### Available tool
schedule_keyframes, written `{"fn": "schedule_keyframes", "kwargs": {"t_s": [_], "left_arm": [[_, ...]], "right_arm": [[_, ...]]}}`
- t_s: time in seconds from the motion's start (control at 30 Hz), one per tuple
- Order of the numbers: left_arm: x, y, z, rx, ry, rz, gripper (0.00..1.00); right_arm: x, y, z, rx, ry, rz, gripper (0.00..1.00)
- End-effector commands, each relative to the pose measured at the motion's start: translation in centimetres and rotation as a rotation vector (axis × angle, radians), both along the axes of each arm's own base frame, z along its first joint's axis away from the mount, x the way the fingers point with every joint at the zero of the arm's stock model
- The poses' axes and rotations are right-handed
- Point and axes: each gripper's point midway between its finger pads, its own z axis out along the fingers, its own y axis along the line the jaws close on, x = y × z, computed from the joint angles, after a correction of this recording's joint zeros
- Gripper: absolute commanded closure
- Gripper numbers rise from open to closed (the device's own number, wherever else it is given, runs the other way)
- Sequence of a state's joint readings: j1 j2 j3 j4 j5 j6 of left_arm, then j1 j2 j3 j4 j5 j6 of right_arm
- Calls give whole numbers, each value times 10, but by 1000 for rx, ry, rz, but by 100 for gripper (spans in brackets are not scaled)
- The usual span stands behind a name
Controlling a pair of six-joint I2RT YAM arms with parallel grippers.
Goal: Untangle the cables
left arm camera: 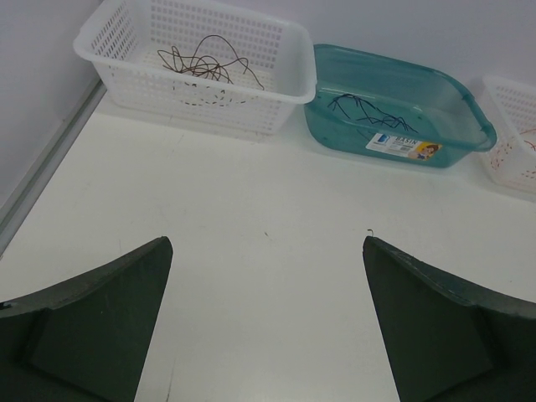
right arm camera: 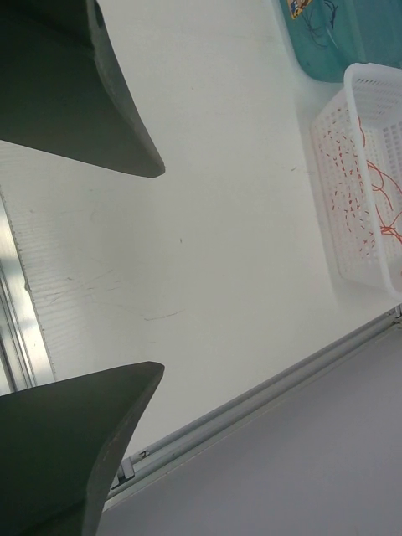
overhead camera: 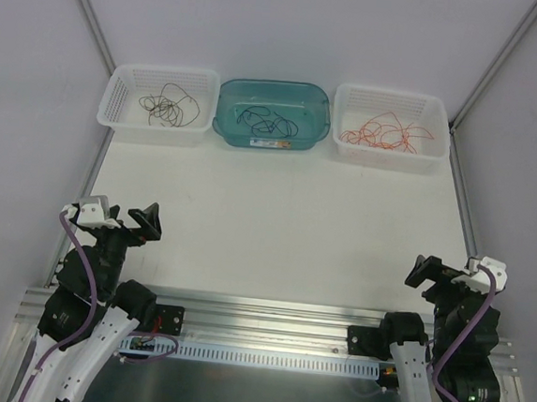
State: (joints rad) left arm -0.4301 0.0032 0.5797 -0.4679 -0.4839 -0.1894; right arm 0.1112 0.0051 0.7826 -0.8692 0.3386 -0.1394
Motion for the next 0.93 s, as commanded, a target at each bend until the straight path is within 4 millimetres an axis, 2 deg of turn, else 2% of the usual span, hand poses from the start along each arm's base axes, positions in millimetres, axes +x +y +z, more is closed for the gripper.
{"fn": "schedule_keyframes", "kwargs": {"t_s": [0.0,0.9], "left_arm": [[-24,19,21,-47,-151,47,1],[-23,22,20,-44,-147,64,1]], "right_arm": [[-25,-6,20,36,-214,-21,3],[-23,-6,19,38,-211,-20,2]]}}
